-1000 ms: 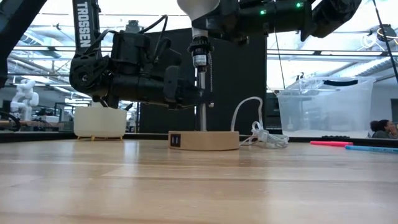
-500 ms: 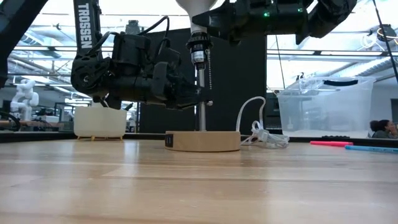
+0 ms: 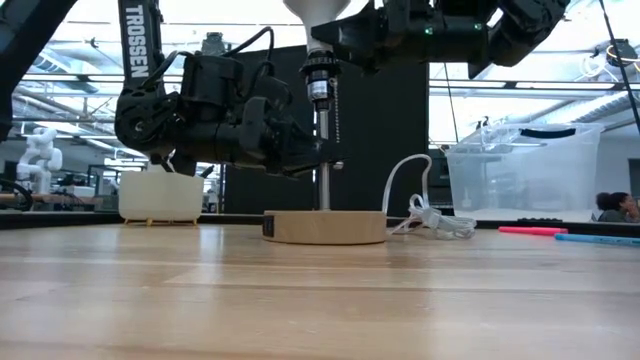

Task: Screw lightbulb
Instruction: Remove the lightbulb from the desk lamp

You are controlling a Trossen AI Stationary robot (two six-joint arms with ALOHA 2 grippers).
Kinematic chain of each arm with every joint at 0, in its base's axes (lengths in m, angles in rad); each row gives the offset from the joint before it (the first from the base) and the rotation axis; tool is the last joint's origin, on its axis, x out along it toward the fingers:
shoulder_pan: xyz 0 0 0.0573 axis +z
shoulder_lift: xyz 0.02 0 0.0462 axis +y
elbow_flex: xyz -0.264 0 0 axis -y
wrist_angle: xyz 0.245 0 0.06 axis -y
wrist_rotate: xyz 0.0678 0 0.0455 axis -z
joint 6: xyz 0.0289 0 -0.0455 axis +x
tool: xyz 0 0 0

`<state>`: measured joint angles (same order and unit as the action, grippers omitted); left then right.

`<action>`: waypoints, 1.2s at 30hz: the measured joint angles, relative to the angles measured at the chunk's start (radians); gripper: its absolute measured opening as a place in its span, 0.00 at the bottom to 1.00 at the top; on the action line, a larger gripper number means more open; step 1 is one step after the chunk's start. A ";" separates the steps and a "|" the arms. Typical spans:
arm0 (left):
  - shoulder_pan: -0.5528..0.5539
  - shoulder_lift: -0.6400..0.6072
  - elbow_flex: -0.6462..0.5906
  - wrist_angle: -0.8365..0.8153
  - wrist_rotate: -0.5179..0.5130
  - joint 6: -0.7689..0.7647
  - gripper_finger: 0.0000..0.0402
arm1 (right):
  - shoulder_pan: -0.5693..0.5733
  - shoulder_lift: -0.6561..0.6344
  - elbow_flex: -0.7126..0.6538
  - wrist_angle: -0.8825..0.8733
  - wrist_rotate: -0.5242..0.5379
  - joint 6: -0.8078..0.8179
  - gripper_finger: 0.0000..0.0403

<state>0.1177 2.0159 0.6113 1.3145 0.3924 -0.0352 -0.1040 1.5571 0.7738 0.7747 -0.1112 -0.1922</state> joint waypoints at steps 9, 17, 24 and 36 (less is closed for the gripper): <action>0.005 0.000 0.002 -0.007 -0.001 -0.016 0.08 | 0.008 -0.055 -0.001 -0.093 0.072 0.051 0.64; 0.005 0.001 0.001 -0.006 -0.024 -0.007 0.08 | 0.057 -0.174 -0.003 -0.233 0.145 0.042 0.65; 0.005 0.000 0.000 -0.006 -0.047 -0.008 0.08 | 0.122 -0.260 -0.002 -0.319 0.213 0.047 0.65; 0.005 0.001 0.000 0.006 -0.135 -0.011 0.08 | 0.277 -0.284 -0.160 -0.133 0.584 0.137 0.65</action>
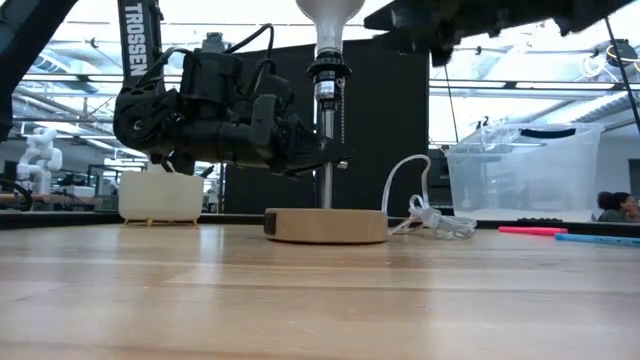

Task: Screw lightbulb
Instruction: Remove the lightbulb from the desk lamp

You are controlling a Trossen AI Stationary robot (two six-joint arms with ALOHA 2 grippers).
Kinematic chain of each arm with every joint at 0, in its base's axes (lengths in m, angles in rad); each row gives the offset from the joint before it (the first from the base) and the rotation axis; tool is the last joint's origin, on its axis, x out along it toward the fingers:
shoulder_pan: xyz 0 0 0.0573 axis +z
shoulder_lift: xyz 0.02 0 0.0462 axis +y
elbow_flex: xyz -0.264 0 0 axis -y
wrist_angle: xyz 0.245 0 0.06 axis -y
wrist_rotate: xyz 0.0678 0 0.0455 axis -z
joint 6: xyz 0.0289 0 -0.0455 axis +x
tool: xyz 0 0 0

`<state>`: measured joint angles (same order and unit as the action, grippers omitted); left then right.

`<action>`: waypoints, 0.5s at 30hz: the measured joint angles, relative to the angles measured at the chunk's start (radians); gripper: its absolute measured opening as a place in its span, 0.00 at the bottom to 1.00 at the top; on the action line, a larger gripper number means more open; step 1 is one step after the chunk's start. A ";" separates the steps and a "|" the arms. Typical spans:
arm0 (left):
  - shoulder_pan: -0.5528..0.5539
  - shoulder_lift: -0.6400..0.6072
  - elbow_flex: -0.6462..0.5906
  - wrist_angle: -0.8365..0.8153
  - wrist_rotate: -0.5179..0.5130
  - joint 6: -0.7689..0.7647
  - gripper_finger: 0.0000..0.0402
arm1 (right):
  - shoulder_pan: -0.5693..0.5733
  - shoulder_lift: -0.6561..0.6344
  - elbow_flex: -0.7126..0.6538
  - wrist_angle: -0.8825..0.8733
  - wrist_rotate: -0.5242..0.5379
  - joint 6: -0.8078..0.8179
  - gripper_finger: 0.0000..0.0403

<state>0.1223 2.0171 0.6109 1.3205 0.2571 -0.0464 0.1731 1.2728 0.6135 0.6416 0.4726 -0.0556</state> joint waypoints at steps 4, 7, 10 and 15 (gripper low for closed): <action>0.000 0.001 0.000 0.010 -0.072 -0.003 0.08 | 0.038 0.066 -0.060 0.256 0.086 -0.002 0.65; -0.003 0.001 0.000 0.013 -0.128 -0.007 0.08 | 0.052 0.138 -0.052 0.335 0.151 -0.047 0.65; -0.014 0.001 0.001 0.014 -0.198 -0.005 0.08 | 0.050 0.209 -0.013 0.403 0.190 -0.066 0.65; -0.033 0.001 0.013 0.004 -0.344 0.000 0.08 | 0.034 0.306 0.069 0.406 0.304 -0.103 0.65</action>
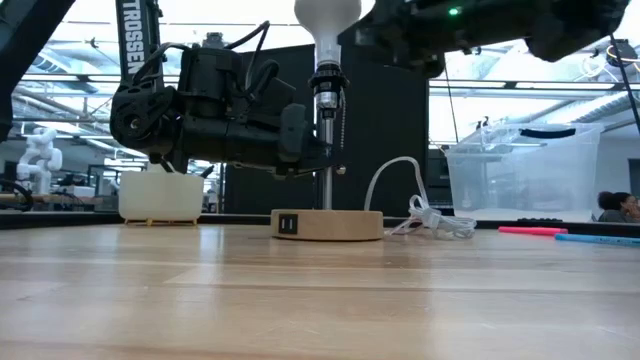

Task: Screw lightbulb
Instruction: Remove the lightbulb from the desk lamp

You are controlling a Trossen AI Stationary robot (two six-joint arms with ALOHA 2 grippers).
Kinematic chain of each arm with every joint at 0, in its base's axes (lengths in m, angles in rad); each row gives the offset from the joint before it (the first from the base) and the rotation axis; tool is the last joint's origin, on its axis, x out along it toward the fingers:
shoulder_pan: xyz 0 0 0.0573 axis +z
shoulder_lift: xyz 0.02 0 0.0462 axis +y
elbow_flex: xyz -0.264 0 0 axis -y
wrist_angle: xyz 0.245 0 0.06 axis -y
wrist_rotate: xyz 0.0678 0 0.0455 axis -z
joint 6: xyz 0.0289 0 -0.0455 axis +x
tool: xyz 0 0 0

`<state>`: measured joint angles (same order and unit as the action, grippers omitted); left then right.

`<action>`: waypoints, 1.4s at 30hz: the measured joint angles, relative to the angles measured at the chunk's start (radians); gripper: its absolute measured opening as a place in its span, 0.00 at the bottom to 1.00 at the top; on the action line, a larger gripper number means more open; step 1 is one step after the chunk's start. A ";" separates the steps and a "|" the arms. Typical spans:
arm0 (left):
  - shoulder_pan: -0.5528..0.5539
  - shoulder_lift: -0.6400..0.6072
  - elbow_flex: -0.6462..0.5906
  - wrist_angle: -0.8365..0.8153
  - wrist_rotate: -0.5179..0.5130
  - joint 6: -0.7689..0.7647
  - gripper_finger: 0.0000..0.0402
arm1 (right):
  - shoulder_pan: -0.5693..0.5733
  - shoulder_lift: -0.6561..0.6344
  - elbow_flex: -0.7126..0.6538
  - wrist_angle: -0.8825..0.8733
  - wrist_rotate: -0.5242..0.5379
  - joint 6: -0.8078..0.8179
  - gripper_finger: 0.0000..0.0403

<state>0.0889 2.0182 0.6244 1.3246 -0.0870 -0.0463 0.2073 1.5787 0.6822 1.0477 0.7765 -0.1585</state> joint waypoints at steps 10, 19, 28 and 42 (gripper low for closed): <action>-0.010 0.000 0.014 -0.014 -0.184 0.000 0.08 | -0.020 0.128 0.136 0.001 0.093 -0.027 0.65; -0.009 0.000 0.014 -0.016 -0.210 0.002 0.08 | -0.079 0.198 0.213 0.001 0.113 -0.036 0.65; -0.009 -0.001 0.014 -0.022 -0.207 0.003 0.08 | -0.141 0.203 0.224 -0.001 -0.077 0.046 0.63; -0.009 -0.003 0.014 -0.051 -0.178 0.014 0.08 | -0.192 0.201 0.224 -0.046 -0.243 0.053 0.32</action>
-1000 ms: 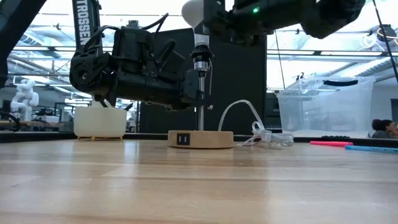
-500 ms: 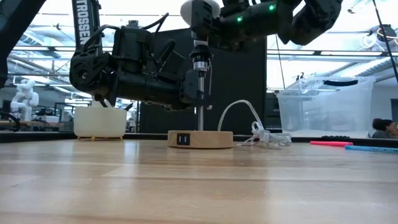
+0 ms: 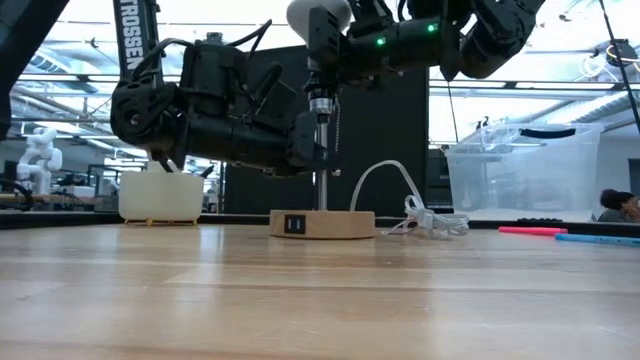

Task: Screw lightbulb
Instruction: Remove the lightbulb from the desk lamp

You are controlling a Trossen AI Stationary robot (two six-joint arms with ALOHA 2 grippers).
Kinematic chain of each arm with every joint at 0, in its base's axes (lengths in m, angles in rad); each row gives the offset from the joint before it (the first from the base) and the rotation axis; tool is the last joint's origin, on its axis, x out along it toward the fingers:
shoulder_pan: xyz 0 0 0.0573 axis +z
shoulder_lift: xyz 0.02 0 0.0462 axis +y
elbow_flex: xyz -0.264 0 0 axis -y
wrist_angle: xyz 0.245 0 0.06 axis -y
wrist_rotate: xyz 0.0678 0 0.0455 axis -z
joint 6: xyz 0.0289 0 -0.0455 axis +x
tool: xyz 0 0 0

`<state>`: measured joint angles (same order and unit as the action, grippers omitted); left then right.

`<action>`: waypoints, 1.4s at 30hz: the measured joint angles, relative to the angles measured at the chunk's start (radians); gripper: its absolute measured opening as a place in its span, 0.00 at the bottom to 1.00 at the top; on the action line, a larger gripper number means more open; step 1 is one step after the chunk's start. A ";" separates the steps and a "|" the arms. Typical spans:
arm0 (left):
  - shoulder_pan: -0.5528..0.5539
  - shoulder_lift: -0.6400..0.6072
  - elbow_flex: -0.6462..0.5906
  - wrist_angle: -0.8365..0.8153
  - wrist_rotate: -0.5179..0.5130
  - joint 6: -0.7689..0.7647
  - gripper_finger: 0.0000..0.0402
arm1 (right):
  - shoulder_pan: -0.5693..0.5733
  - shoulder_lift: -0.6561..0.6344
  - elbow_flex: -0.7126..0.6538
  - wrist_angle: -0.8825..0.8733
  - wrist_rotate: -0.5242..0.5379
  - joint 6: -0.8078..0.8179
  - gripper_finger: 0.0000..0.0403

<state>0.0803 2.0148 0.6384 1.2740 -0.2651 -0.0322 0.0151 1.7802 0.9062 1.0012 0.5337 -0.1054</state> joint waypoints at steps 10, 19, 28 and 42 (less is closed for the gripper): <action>0.002 0.000 0.000 -0.011 0.100 0.022 0.08 | -0.016 -0.054 -0.006 -0.134 -0.136 -0.015 0.40; 0.015 0.001 0.003 -0.011 0.238 0.039 0.08 | -0.073 -0.197 -0.093 -0.230 -0.364 -0.009 0.33; 0.022 0.001 0.001 -0.011 0.369 0.032 0.08 | -0.132 -0.221 -0.096 -0.266 -0.592 -0.016 0.37; 0.044 0.002 0.000 -0.011 0.635 0.011 0.08 | -0.149 -0.221 -0.097 -0.231 -0.782 -0.008 0.37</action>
<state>0.1242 2.0163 0.6384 1.2626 0.3695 -0.0212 -0.1341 1.5593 0.8093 0.7702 -0.2481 -0.1136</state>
